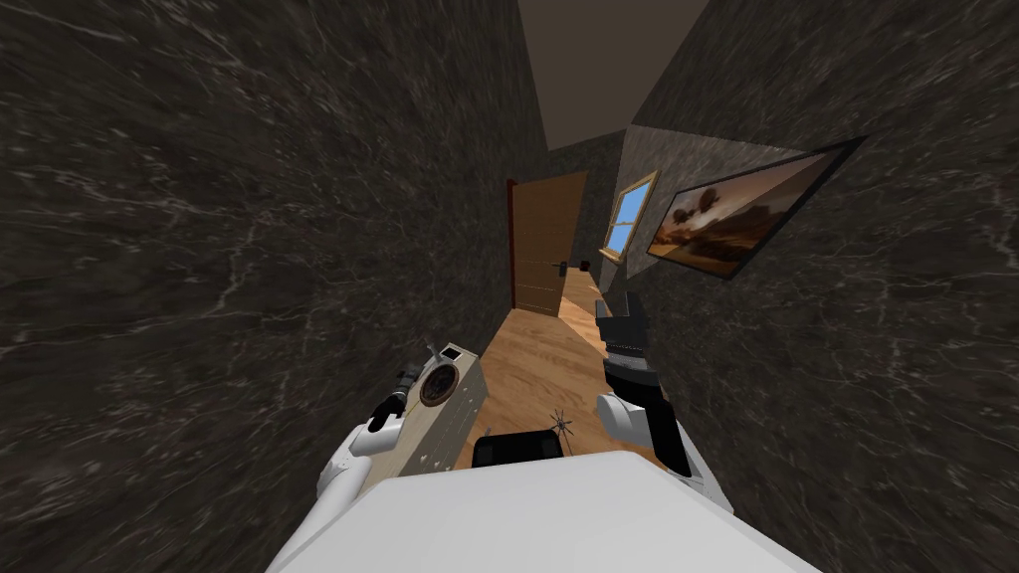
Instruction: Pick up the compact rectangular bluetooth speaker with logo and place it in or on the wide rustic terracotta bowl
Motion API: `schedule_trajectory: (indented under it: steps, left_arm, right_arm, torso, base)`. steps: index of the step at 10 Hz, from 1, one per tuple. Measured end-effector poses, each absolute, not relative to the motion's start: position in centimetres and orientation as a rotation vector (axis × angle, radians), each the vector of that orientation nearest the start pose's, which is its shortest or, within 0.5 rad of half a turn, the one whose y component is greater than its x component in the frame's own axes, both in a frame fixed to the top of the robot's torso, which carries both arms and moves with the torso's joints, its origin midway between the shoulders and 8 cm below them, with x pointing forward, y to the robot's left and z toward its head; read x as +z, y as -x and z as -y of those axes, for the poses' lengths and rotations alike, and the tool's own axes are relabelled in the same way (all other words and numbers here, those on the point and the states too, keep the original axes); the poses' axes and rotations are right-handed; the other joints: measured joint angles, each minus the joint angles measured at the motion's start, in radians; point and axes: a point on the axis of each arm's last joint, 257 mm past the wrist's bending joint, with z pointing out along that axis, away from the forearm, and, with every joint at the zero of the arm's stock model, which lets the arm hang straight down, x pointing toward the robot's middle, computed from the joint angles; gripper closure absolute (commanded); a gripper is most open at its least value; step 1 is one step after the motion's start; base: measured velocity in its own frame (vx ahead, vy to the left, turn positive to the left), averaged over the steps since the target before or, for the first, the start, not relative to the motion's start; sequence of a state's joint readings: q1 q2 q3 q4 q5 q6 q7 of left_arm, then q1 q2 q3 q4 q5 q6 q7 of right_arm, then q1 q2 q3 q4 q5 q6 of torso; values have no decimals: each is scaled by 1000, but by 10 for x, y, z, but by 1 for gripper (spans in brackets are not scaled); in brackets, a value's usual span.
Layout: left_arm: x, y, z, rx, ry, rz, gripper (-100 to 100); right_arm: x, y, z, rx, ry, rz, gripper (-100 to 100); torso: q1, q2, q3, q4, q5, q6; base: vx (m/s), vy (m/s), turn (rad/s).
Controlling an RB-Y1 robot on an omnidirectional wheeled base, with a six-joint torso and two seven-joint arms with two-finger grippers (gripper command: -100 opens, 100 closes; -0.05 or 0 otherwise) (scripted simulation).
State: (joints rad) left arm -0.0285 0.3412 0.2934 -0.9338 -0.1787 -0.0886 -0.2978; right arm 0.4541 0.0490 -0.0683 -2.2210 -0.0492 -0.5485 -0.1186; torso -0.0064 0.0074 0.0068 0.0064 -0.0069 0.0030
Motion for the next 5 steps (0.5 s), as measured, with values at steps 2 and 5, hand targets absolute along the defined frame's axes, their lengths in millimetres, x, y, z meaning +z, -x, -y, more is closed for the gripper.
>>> schedule_trajectory:
  steps: [2,5]
  left_arm:
    - [-418,-439,-524,-212,1053,-1648,100]
    - [-415,-443,-515,-218,968,-1656,100]
  right_arm:
    - [23,-344,309,1395,-730,-475,0]
    - [23,-344,309,1395,-730,-475,0]
  torso:
    - [0,-1,0,0,0,0]
    - [-1,0,0,0,-1,1]
  base:
    - [-11,18,-72]
    - [-9,13,-61]
